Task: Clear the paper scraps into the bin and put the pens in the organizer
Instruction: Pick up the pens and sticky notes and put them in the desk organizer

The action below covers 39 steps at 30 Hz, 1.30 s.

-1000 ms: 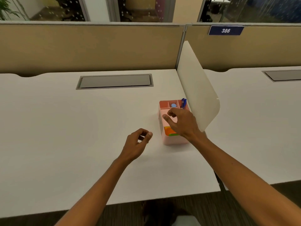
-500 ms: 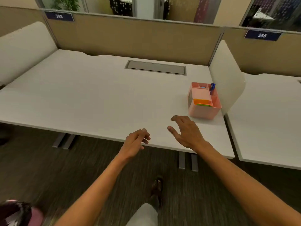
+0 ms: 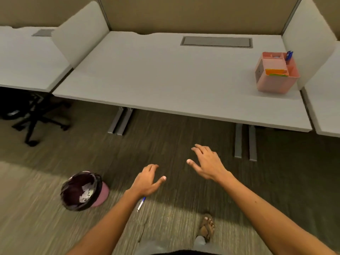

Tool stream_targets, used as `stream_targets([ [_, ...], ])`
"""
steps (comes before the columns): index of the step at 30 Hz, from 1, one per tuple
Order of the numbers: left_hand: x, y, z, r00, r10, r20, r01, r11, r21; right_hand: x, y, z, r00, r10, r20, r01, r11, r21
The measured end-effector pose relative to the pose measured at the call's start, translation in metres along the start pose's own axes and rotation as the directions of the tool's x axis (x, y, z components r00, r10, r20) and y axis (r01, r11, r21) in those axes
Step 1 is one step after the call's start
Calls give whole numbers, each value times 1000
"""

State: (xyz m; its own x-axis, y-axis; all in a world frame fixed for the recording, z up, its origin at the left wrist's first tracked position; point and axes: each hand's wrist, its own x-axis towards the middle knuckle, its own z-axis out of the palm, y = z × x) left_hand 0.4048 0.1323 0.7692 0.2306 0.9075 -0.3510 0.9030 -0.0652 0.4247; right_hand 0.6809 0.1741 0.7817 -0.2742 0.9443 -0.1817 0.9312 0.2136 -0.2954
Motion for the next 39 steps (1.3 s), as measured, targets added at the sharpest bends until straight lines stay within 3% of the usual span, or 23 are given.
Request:
stream_targets([
  [4, -46, -72, 9, 998, -48, 49, 45, 998, 42, -15, -58, 47, 998, 52, 47, -52, 998, 17],
  [11, -119, -201, 13, 995, -9, 99, -13, 976, 218, -35, -172, 128, 992, 91, 83, -90, 996, -10],
  [16, -136, -246, 9, 994, 6, 112, -33, 970, 239, -36, -226, 163, 985, 65, 159, -63, 998, -19],
  [25, -101, -287, 14, 970, 24, 242, -89, 961, 262, -4, -252, 216, 948, 71, 310, -64, 997, -32],
  [33, -31, -337, 34, 920, 79, 384, -227, 906, 358, 31, -261, 279, 912, 261, 318, -269, 963, -17],
  [39, 35, -410, 96, 877, 149, 457, -346, 855, 385, 46, -276, 379, 809, 516, 281, -545, 838, 31],
])
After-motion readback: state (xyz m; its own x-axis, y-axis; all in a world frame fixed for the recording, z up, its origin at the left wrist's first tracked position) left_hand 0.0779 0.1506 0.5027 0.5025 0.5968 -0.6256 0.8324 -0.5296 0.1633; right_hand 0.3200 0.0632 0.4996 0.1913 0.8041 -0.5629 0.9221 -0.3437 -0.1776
